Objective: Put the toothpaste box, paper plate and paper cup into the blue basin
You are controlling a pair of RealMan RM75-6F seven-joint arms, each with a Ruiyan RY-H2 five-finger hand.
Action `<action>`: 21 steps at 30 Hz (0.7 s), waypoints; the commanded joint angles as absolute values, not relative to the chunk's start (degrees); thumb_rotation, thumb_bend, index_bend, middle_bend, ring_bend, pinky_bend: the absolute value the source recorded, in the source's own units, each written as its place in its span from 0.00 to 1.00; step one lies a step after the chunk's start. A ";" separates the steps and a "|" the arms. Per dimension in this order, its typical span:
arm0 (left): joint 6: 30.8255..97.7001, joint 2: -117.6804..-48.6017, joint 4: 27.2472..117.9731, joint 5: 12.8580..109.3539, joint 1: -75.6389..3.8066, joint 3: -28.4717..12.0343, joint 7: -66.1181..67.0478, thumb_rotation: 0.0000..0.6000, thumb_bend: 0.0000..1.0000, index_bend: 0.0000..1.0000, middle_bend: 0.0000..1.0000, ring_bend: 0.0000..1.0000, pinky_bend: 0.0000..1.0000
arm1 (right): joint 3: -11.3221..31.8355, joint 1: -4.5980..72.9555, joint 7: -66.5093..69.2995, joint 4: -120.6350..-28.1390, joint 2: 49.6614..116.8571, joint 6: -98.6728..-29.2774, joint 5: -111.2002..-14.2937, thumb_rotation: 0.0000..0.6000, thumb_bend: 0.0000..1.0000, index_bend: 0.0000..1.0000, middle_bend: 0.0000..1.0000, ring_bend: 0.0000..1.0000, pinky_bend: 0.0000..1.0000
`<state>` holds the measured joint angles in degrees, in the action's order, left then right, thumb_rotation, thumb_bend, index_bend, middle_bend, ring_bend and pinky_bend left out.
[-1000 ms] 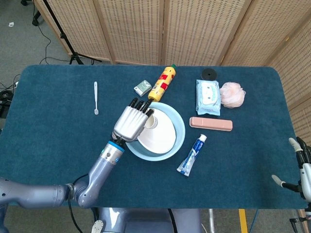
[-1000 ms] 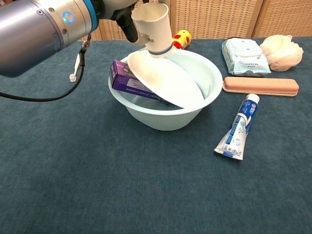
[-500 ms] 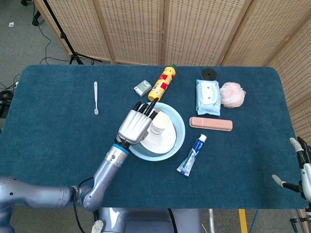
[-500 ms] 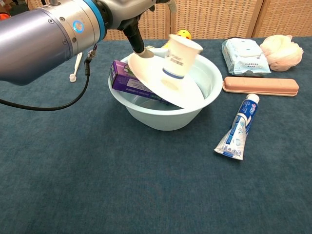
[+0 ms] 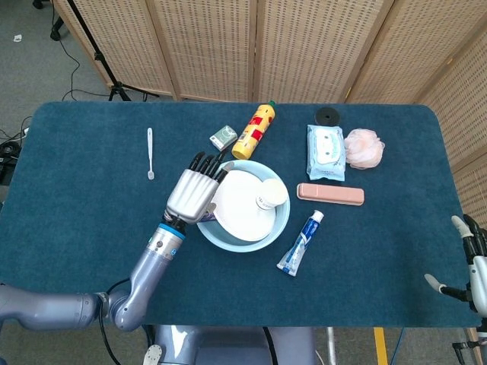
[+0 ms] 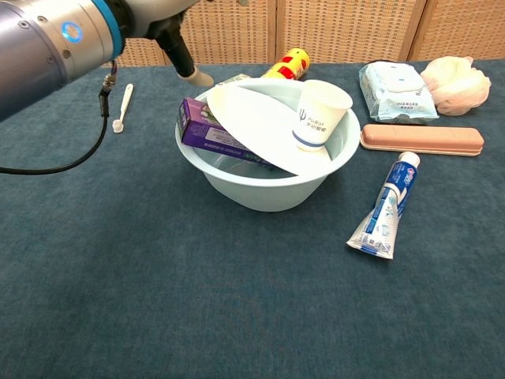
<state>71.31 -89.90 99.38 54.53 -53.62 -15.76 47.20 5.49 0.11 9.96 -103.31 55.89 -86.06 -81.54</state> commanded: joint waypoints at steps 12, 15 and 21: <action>75.75 -71.36 106.73 61.22 -38.54 -6.52 32.84 1.00 0.18 0.03 0.00 0.03 0.01 | 4.25 0.76 2.05 -105.52 56.86 -84.68 -81.78 1.00 0.13 0.00 0.00 0.00 0.00; 75.48 -67.97 107.51 63.44 -35.86 -4.48 28.74 1.00 0.17 0.00 0.00 0.00 0.00 | 4.03 0.84 0.41 -105.85 57.36 -84.79 -82.14 1.00 0.13 0.00 0.00 0.00 0.00; 78.51 -63.29 107.31 70.25 -30.38 0.62 26.90 1.00 0.16 0.00 0.00 0.00 0.00 | 3.66 0.98 -1.96 -106.22 58.11 -84.80 -82.61 1.00 0.13 0.00 0.00 0.00 0.00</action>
